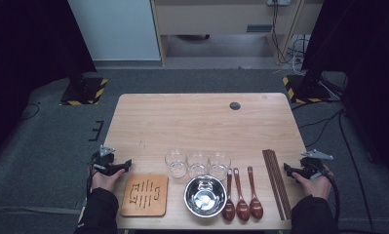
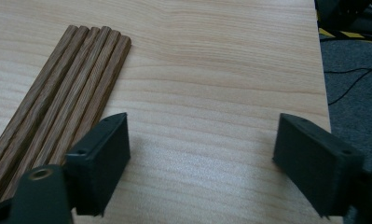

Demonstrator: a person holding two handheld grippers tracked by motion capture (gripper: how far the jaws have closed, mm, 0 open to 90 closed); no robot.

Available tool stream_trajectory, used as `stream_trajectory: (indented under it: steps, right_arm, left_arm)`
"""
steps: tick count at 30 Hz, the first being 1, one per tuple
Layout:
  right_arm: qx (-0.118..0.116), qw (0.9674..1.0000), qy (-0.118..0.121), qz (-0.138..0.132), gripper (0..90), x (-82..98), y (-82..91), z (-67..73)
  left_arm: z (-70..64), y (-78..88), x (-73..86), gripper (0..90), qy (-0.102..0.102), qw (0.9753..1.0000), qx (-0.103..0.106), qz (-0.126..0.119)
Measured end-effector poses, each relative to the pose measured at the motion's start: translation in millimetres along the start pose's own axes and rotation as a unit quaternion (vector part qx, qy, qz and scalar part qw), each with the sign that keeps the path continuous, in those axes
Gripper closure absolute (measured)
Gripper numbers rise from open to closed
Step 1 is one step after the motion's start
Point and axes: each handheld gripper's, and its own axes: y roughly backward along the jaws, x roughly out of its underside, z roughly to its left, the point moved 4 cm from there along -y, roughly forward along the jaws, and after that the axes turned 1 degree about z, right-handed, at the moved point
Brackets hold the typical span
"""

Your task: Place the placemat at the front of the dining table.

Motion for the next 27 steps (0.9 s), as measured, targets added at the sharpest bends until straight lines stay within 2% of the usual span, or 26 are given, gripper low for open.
stream_trajectory:
  steps: [2, 7, 12, 15, 20, 27]
  right_arm:
    - [0.005, 1.0000, 0.005, 0.002, 22.0, -0.5, 2.4, 0.3]
    - [0.000, 0.9999, -0.002, -0.011, 22.7, -2.9, 8.3, 2.2]
    - [0.000, 0.9997, -0.004, -0.025, 22.6, -7.3, 14.7, 5.7]
    - [-0.002, 0.9994, -0.004, -0.033, 22.5, -10.1, 17.7, 7.6]
    - [-0.005, 0.9988, 0.000, -0.050, 21.7, -17.3, 24.6, 14.1]
    - [-0.013, 0.9973, 0.003, -0.073, 21.4, -28.3, 35.4, 21.4]
  left_arm:
    - [-1.0, 3.6, -0.4, 22.6, -0.001, 1.0000, 0.005, -0.005]
    - [-5.1, 15.1, -0.7, 25.7, 0.002, 0.9996, 0.022, -0.020]
    - [-8.6, 26.9, -2.1, 27.2, 0.000, 0.9988, 0.033, -0.036]
    - [-10.2, 30.0, -2.0, 27.5, 0.002, 0.9987, 0.036, -0.037]
    - [-16.4, 38.9, -4.7, 28.0, -0.009, 0.9981, 0.039, -0.048]
    - [-26.0, 49.0, -7.9, 28.3, -0.012, 0.9965, 0.055, -0.061]
